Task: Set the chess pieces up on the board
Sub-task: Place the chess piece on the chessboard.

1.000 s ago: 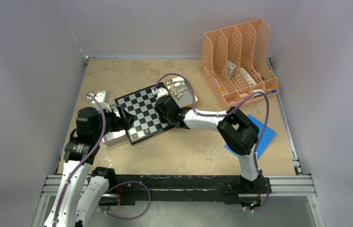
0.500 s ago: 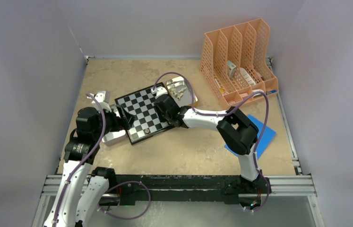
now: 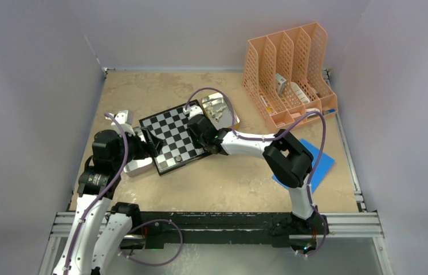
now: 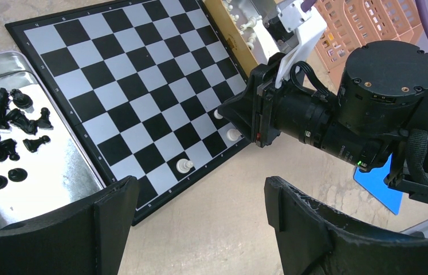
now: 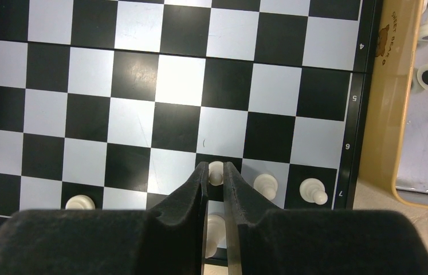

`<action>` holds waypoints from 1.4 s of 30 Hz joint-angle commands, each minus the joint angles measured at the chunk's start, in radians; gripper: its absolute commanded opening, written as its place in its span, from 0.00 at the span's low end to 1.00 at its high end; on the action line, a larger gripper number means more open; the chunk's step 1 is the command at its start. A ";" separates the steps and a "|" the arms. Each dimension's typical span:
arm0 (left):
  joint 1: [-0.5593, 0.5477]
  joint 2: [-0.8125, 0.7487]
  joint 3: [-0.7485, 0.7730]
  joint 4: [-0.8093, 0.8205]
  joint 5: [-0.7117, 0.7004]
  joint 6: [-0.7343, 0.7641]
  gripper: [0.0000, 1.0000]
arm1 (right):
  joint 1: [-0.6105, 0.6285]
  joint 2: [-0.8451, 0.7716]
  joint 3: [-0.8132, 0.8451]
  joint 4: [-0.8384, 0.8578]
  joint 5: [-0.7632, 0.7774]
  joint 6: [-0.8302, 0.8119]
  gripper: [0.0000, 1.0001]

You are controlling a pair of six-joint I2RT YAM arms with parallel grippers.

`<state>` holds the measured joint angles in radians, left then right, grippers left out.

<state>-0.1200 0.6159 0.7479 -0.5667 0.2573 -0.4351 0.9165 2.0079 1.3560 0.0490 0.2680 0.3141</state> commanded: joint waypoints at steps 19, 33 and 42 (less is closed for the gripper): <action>-0.002 -0.005 0.009 0.019 -0.004 -0.008 0.81 | 0.017 0.000 0.057 -0.033 0.025 0.005 0.17; -0.002 -0.005 0.008 0.019 -0.003 -0.008 0.81 | 0.019 -0.002 0.116 -0.047 0.034 0.018 0.23; -0.003 -0.007 0.008 0.020 -0.002 -0.008 0.81 | 0.002 -0.036 0.175 -0.096 0.110 0.014 0.24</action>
<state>-0.1200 0.6159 0.7479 -0.5667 0.2573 -0.4351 0.9291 2.0094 1.4734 -0.0319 0.3038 0.3210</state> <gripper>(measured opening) 0.808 0.238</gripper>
